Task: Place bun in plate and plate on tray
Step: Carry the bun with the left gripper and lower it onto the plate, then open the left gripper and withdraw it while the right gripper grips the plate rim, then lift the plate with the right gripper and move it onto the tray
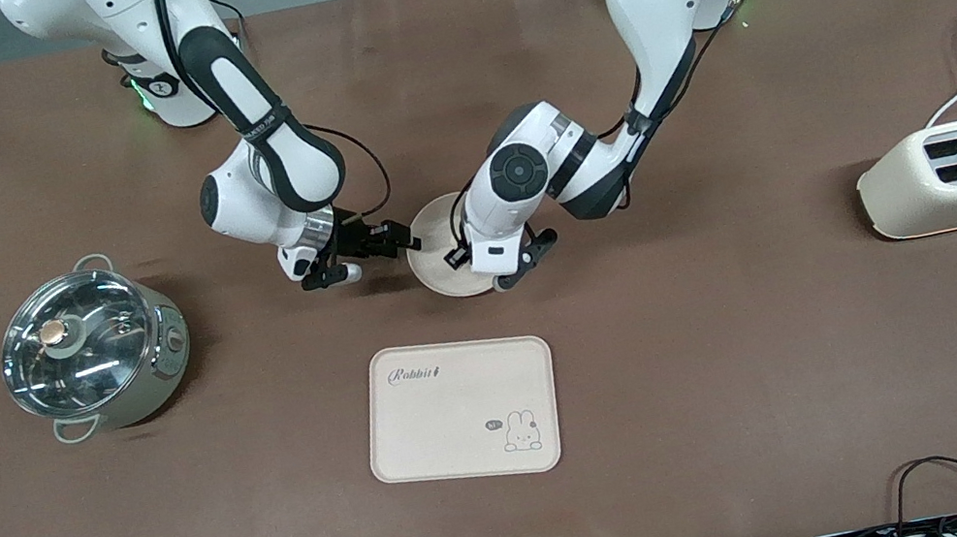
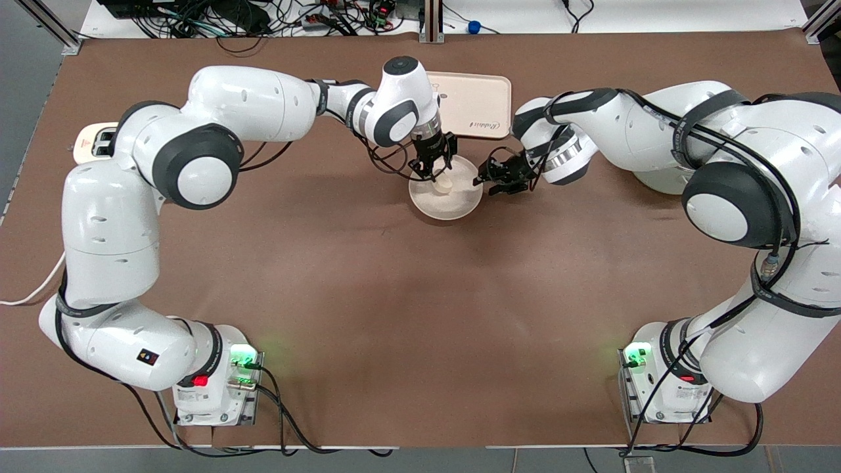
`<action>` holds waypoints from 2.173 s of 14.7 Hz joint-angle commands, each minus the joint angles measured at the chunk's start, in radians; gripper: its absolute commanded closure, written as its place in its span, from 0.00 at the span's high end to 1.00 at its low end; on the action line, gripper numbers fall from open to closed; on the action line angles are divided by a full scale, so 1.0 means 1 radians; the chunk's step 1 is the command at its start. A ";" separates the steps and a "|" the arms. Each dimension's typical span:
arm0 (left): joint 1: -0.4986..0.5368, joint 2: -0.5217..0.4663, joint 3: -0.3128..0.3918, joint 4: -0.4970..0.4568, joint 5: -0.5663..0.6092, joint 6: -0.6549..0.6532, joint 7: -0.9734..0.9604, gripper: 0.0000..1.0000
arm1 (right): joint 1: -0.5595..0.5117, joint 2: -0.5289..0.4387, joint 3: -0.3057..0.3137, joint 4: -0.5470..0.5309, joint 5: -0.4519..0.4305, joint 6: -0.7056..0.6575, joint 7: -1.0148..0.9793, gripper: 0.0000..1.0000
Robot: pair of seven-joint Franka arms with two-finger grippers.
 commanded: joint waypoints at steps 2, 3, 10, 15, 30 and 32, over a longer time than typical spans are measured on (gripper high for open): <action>-0.004 -0.058 0.015 0.021 0.064 -0.057 -0.057 1.00 | -0.001 0.009 -0.001 0.006 0.032 0.003 -0.030 0.57; 0.006 -0.083 0.015 0.032 0.075 -0.092 -0.057 1.00 | 0.001 0.010 -0.001 0.006 0.033 0.003 -0.030 0.53; 0.189 -0.227 0.012 0.194 0.176 -0.436 0.148 1.00 | 0.012 0.021 -0.001 0.021 0.041 0.008 -0.033 0.05; 0.378 -0.396 0.014 0.210 0.178 -0.678 0.620 1.00 | 0.012 0.029 -0.001 0.026 0.049 0.006 -0.033 0.00; 0.714 -0.620 0.011 0.216 0.114 -0.806 1.242 1.00 | -0.074 0.004 -0.014 0.087 -0.210 -0.003 0.010 0.00; 0.737 -0.640 0.012 0.215 0.083 -0.835 1.326 1.00 | -0.125 0.010 -0.014 0.153 -0.342 -0.065 0.100 0.00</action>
